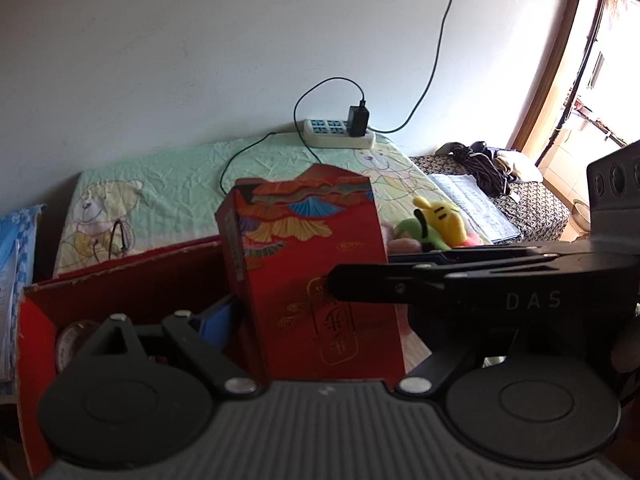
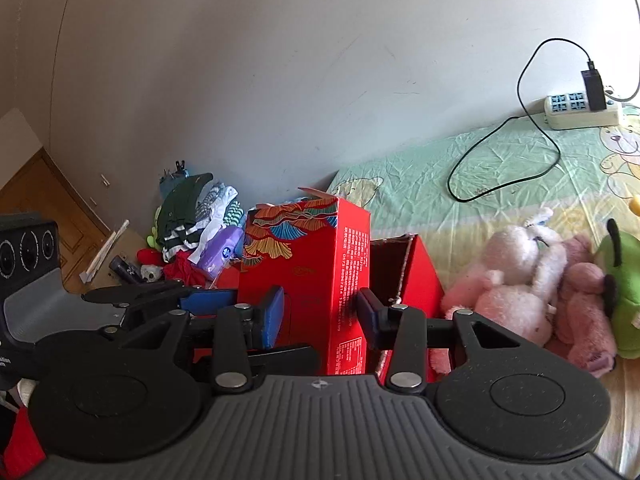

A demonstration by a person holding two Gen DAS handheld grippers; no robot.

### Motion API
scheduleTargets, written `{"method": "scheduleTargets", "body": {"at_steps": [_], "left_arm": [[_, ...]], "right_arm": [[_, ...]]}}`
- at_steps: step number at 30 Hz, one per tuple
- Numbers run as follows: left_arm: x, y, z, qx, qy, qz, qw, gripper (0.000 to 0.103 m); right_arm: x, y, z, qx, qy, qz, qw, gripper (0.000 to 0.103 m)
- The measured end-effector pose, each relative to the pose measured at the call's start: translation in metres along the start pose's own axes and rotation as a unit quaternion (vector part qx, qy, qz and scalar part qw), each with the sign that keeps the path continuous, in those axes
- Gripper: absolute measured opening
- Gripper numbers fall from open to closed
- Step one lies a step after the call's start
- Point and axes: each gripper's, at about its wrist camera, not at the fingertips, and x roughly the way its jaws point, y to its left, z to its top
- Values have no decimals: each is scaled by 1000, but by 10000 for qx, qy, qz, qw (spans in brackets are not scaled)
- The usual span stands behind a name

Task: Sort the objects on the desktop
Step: 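Lift the red packet and carry it over the box with the right gripper, then lower the red packet into the box and open the right gripper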

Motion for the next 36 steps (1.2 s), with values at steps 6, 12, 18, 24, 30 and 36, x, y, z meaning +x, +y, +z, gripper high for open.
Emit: {"method": "scheduleTargets", "body": {"at_steps": [6,12,18,24,30,36], "left_arm": [[19,40,-13,-260,334,-33,9991,90],[48,64,-32,-413,891,-264,9948,90],[72,76,-39,-451,1352,-451,9888,90],[93,79,-40,-357,1843,-595,9804,89],[106,85,-40,-324,2129,-579,9748,84],[105,95,-40,-478,2137,-673,9734,84]], "right_arm": [[43,12,-3,-87,474,-183,9987,43],[76,21,-12,-300,1084,-642,9916,43],[100,26,-14,-453,1615,-1105,9796,43],[121,37,-11,-840,2039,-1629,9617,42],[148,47,-7,-1429,2544,-2134,9324,37],[163,49,-5,-1826,2912,-2386,9083,38]]}}
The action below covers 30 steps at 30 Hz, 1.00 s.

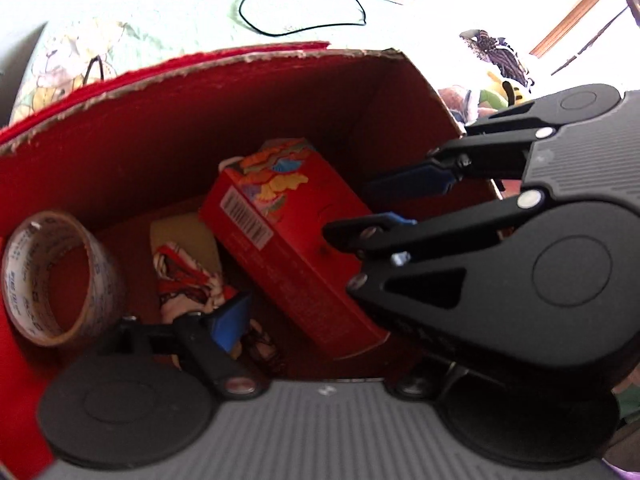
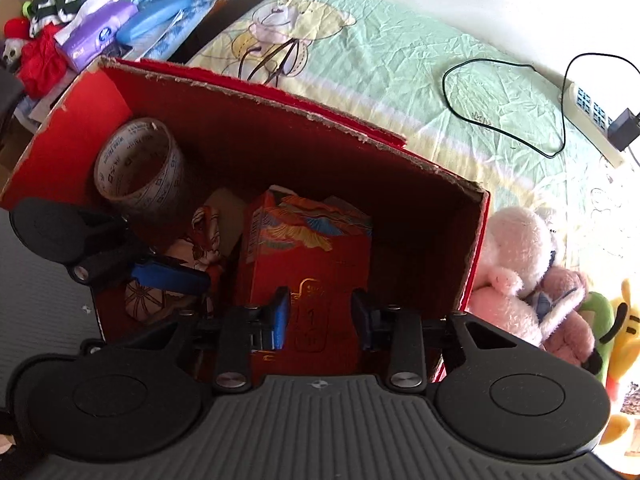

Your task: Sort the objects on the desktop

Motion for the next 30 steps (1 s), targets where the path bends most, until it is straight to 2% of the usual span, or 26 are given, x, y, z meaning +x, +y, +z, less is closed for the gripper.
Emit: {"method": "scheduleTargets", "body": {"at_steps": [2,4,6,8,11,15,17,19,24,30], "left_arm": [[-4,3,-2,-4,-116,-18,9999,84],[-9,8,-5,-69,-215,-25,9997,84],[-16,15,-7,-185,-334,-178,9991,84],[-23,18,-3,-258,-494,-318,9979,84],[-35,16,0,-208,-839,-434,9953,81],[-38,7,9,-101,-1097,-786,9908,71],[-31,2,16,-78,-1052,-933,9900,68],[-21,-2,22,-122,-881,-908,9919,66],[0,-4,33,-255,-282,-846,9957,63],[-6,-15,22,342,-111,-437,9984,65]], "right_arm": [[1,2,1,-133,48,-41,9999,38],[-3,-3,1,-149,-32,117,9998,37],[-12,-14,-2,120,-428,419,9981,36],[-24,-24,-9,447,-945,544,9930,36],[-41,-42,-25,996,-1591,594,9804,36],[-55,-62,-48,1777,-2252,615,9560,34],[-59,-67,-62,2027,-2423,706,9462,31],[-58,-71,-72,2169,-2551,788,9390,30],[-63,-72,-90,2349,-2671,861,9306,29],[-62,-68,-98,2489,-2819,1096,9201,29]]}}
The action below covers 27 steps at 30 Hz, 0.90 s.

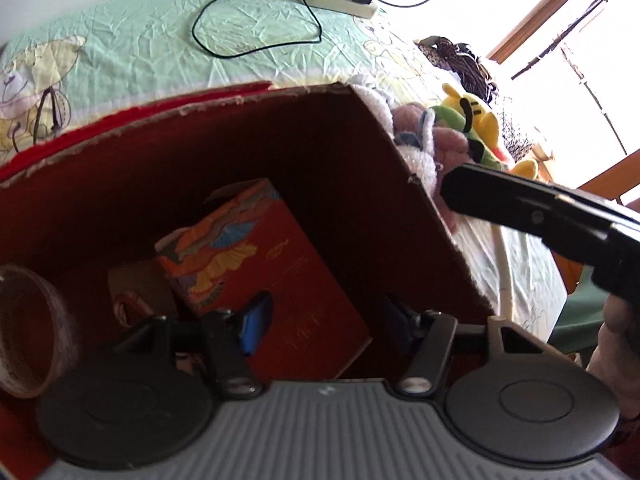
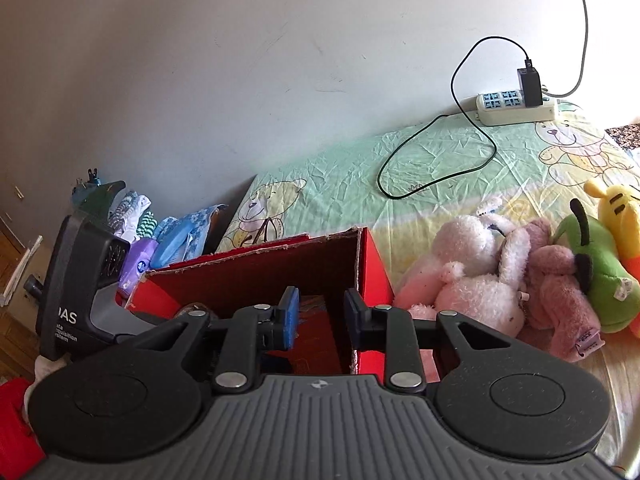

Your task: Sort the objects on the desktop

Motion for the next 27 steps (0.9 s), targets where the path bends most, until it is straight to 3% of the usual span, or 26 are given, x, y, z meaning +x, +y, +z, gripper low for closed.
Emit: {"method": "scheduleTargets", "body": {"at_steps": [5,10,14,16,20,27], "left_arm": [[5,5,0,134,-56,128,9998,65],[2,-1,13,15,-296,-114,9995,65],[9,1,20,-93,-49,303,9995,65],[1,5,15,-189,-115,392,9990,65],[-17,18,2,-462,-357,430,9974,66],[10,27,18,-717,-128,501,9961,66]], "right_arm": [[-7,0,-3,44,-116,139,9998,29],[-14,-7,-6,208,-270,197,9992,27],[-25,-10,-6,205,-401,201,9988,26],[-31,-12,-8,185,-459,187,9986,26],[-36,-18,-14,295,-481,218,9982,26],[-32,-17,-15,333,-437,417,9976,26]]}}
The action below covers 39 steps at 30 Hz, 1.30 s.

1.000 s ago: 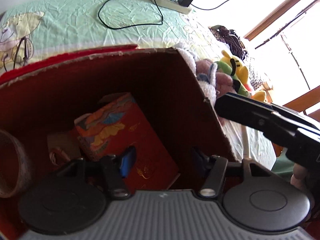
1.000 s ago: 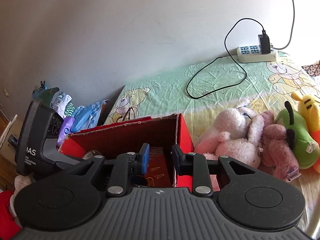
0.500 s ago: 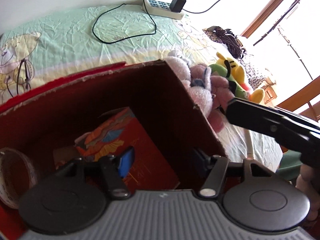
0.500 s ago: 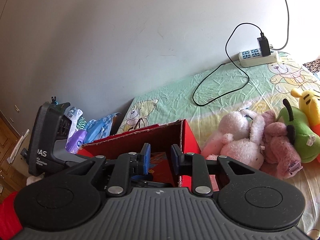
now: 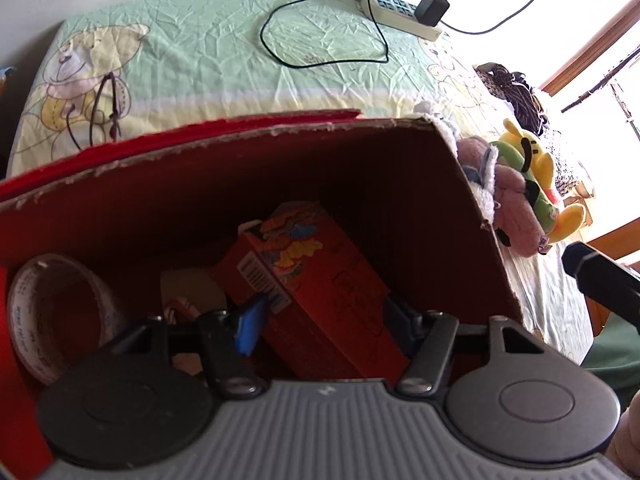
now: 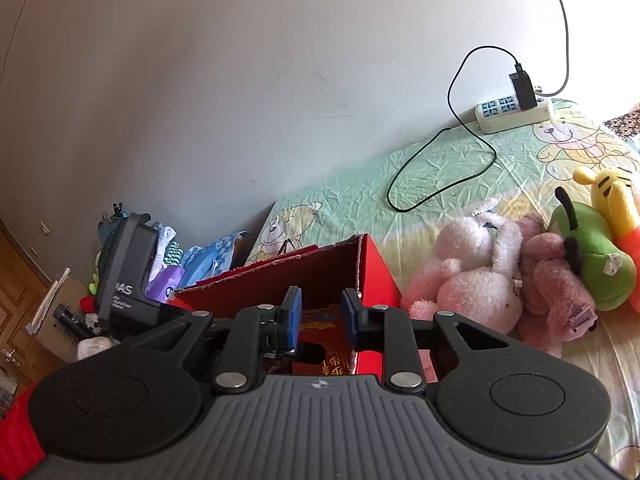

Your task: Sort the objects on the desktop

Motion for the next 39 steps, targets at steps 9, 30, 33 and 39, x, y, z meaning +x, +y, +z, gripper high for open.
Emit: {"method": "scheduleTargets", "body": {"at_steps": [9,30,33,39], "left_arm": [[23,-33,14,616,244,211,9976,66],[-4,4,-1,117,17,973,9952,53],[-3,4,-4,241,25,1257,9918,50],[7,10,-12,333,216,1680,9850,49]], "right_arm": [[-7,0,-2,-8,-79,110,9999,26],[-15,-12,-2,60,-181,149,9997,25],[-13,-7,-4,-13,-142,210,9997,25],[-12,-1,-8,-102,-74,267,9996,25]]}}
